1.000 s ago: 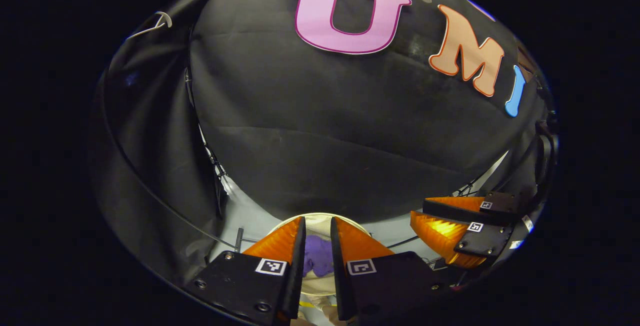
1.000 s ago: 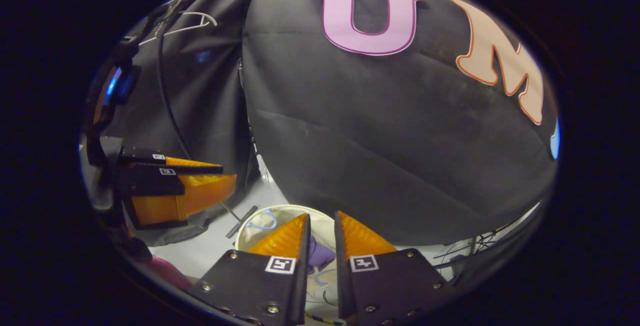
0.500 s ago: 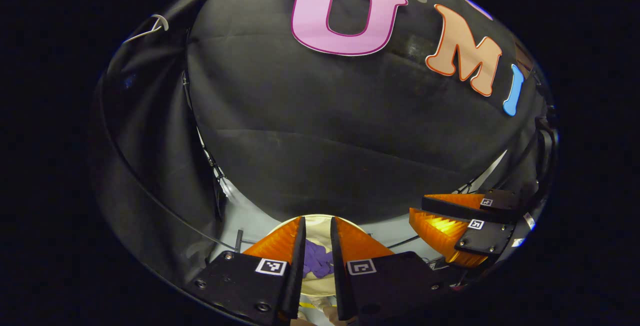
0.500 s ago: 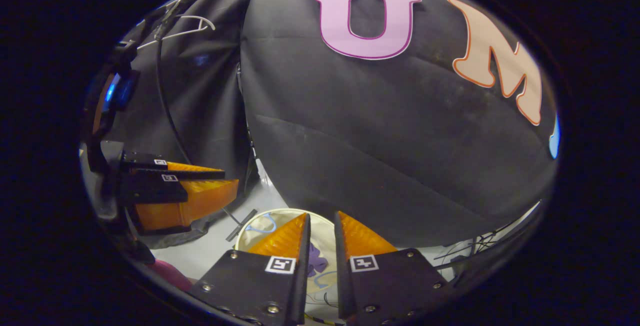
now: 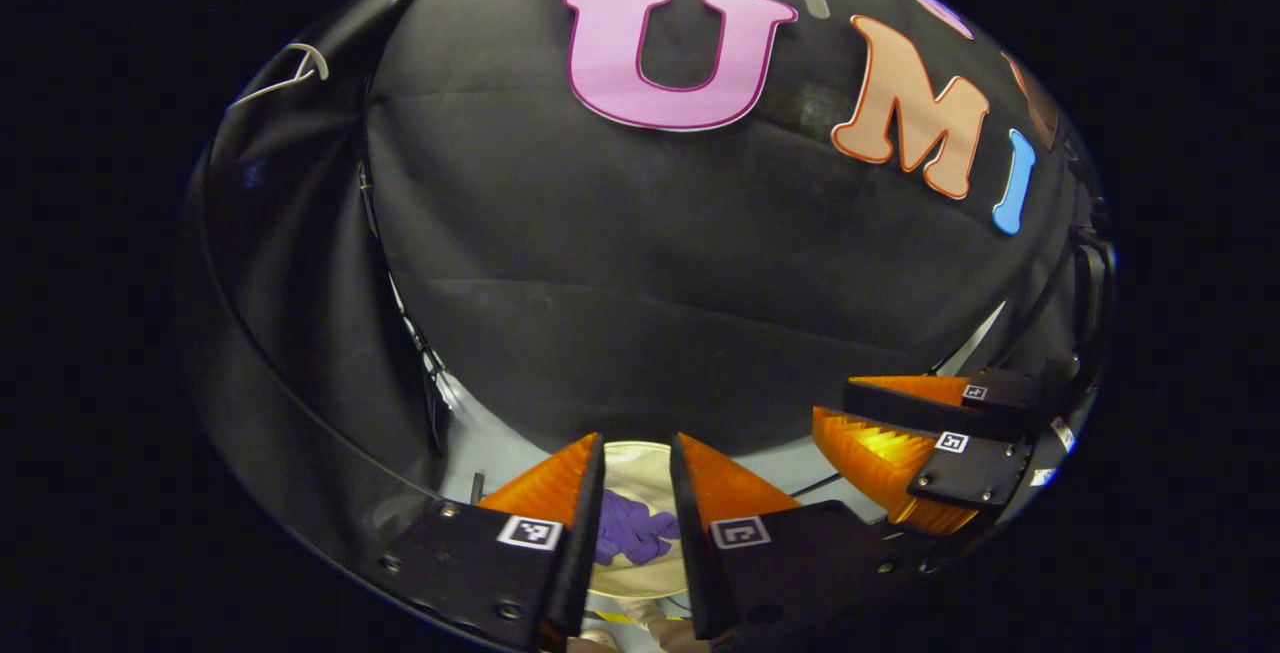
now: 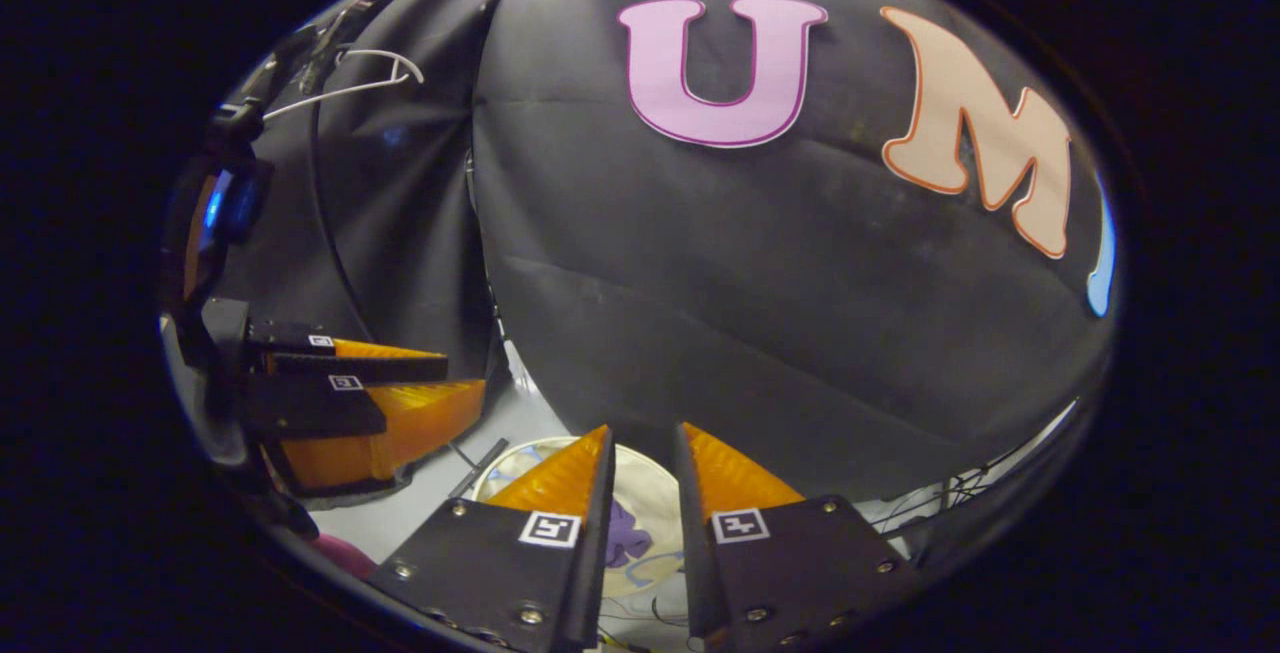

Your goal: Grasp the clothes on the hanger with both hands and then place them into the laundry hamper below.

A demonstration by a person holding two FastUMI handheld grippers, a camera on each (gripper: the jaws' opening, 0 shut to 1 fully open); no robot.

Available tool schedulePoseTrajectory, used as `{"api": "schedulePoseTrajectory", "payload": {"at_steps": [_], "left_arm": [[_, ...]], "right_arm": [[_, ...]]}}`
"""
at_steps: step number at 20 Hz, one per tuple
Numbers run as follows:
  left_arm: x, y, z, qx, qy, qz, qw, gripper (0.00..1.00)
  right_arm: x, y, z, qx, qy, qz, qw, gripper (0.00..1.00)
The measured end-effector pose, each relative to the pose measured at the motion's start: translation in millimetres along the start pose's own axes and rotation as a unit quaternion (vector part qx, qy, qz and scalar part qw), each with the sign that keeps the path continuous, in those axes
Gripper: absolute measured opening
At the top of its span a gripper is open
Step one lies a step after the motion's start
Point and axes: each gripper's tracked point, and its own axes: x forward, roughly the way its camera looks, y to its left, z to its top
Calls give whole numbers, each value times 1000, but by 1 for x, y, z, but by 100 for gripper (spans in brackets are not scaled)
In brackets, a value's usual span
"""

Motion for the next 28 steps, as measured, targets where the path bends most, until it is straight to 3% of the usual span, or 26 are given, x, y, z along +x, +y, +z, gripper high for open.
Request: {"api": "schedulePoseTrajectory", "payload": {"at_steps": [2,3,4,7,8,10,11,13,15,17,28], "left_arm": [[-6,-3,4,3,-11,-3,1000,67],[-11,-5,6,4,-17,-6,1000,81],[-15,-7,7,5,-22,-9,1000,89],[-31,-11,12,9,-37,-19,999,96],[-36,-13,12,10,-40,-22,999,97],[-49,-14,15,17,-51,-28,998,97],[-56,-16,17,21,-55,-30,998,97],[-71,-20,24,29,-69,-35,997,97],[-91,-23,29,32,-84,-44,995,94],[-111,-26,36,35,-101,-52,993,97],[-226,-36,76,57,-199,-85,975,96]], "right_arm": [[-7,0,3,9,-8,-2,1000,34],[-11,0,3,12,-13,-5,1000,45],[-15,0,5,15,-17,-7,1000,52],[-32,0,9,16,-29,-19,999,67],[-39,-1,11,16,-33,-23,999,67],[-56,-1,15,17,-44,-34,998,77],[-61,0,15,18,-48,-40,998,73],[-82,3,18,25,-58,-49,997,80],[-100,5,21,32,-69,-56,996,77],[-121,11,27,36,-83,-64,994,77],[-247,45,43,62,-154,-112,980,80]]}}
